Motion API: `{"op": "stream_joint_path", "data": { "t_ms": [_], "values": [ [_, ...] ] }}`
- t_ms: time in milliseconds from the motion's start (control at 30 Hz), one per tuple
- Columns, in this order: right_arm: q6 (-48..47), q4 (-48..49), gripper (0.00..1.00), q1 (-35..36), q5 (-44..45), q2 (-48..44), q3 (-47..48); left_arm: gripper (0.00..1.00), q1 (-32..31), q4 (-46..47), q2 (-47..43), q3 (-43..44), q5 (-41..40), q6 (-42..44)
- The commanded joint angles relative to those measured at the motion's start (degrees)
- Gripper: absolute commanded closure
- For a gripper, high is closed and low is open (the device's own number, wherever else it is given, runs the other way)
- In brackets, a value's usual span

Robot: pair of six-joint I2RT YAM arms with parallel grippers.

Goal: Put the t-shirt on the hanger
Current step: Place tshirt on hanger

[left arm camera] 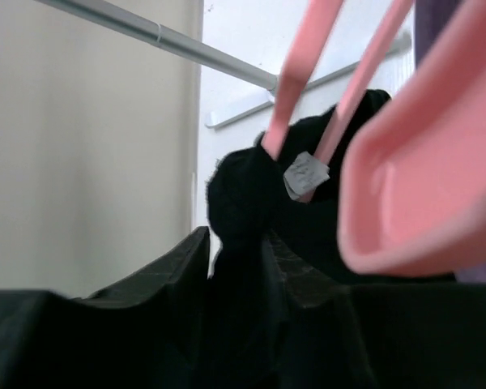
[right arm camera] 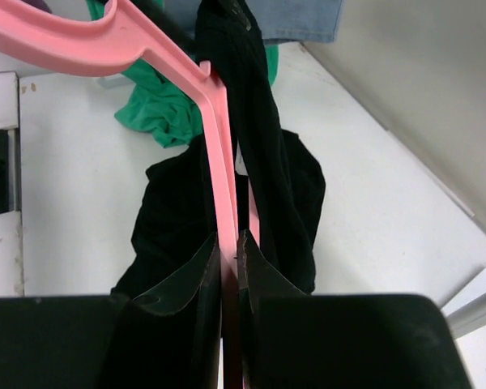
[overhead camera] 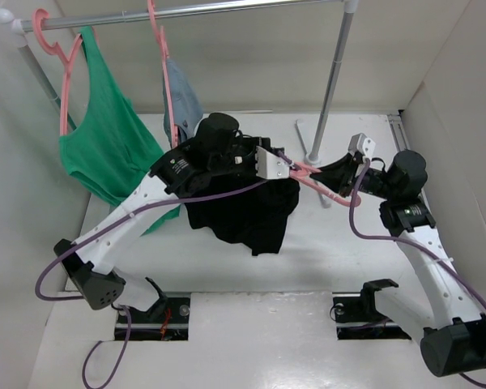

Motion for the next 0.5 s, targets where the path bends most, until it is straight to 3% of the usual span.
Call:
{"op": "stream_joint_path", "data": {
  "t_ms": [0, 100, 467],
  "values": [
    [1.3, 5.2, 1.0, -0.2, 0.9, -0.8, 3.0, 0.74, 0.8, -6.2, 2.5, 2.8, 4.9, 1.1],
    [0.8, 5.2, 1.0, -0.2, 0.9, -0.8, 3.6, 1.0, 1.5, -7.6, 3.2, 2.8, 7.1, 0.3],
    [0.2, 5.2, 1.0, -0.2, 3.4, 0.8, 4.1, 1.0, 10.3, -3.8, 1.8, 1.1, 19.7, -9.3]
  ]
}}
